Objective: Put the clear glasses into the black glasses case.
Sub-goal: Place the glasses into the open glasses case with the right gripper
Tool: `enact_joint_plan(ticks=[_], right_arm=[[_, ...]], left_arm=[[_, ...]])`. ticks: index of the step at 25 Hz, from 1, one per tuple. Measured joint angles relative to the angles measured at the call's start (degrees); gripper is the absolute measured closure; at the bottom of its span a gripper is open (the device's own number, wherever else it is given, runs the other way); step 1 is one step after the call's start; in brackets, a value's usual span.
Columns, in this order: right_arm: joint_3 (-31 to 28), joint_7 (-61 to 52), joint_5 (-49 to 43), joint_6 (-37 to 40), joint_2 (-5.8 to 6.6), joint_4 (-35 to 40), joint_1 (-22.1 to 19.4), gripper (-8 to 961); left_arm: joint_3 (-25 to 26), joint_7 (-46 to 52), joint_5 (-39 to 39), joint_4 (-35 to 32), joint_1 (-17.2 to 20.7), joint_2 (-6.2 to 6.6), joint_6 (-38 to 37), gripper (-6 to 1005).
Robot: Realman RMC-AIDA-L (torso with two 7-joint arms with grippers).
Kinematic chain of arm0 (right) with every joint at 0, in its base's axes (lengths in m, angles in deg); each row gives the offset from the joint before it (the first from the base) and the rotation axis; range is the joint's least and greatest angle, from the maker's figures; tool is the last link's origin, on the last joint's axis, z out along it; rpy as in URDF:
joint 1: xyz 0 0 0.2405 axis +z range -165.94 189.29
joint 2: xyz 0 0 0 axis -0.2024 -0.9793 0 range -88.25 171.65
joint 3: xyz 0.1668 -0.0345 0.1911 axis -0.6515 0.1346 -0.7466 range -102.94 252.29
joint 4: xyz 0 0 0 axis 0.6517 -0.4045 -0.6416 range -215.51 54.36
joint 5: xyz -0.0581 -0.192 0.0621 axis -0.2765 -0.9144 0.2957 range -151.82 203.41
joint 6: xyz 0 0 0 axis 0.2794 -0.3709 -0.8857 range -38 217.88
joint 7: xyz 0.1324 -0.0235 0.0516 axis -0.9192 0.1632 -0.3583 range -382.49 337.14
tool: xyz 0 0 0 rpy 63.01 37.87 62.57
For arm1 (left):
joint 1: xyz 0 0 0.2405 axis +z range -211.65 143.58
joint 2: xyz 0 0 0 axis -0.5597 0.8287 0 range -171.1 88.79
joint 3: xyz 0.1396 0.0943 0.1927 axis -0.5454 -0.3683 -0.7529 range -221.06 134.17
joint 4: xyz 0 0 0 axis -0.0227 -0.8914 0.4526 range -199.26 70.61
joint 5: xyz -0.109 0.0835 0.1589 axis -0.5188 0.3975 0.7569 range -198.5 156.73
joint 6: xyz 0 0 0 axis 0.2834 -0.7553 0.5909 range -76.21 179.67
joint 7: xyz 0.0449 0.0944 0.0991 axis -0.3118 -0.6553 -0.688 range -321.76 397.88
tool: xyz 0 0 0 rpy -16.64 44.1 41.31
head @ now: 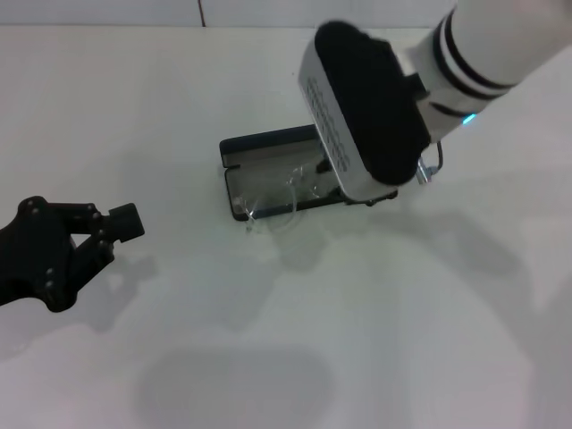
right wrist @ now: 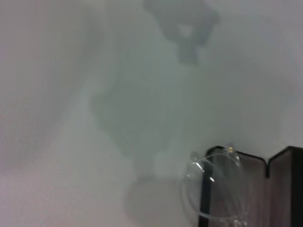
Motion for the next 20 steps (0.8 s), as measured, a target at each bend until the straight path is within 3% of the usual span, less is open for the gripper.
enact_joint_plan(ticks=[11, 20], right_arm=[[5.0, 0.4, -0.9, -8.9, 0.0, -1.7, -2.8, 675], [9.1, 0.3, -1.7, -18.1, 0.0, -6.7, -2.4, 675]], left_arm=[[0.8, -0.2, -0.3, -0.4, 2.0, 0.74, -0.1, 954], [2.2, -0.5, -0.3, -0.4, 3.0, 0.3, -0.4, 954]])
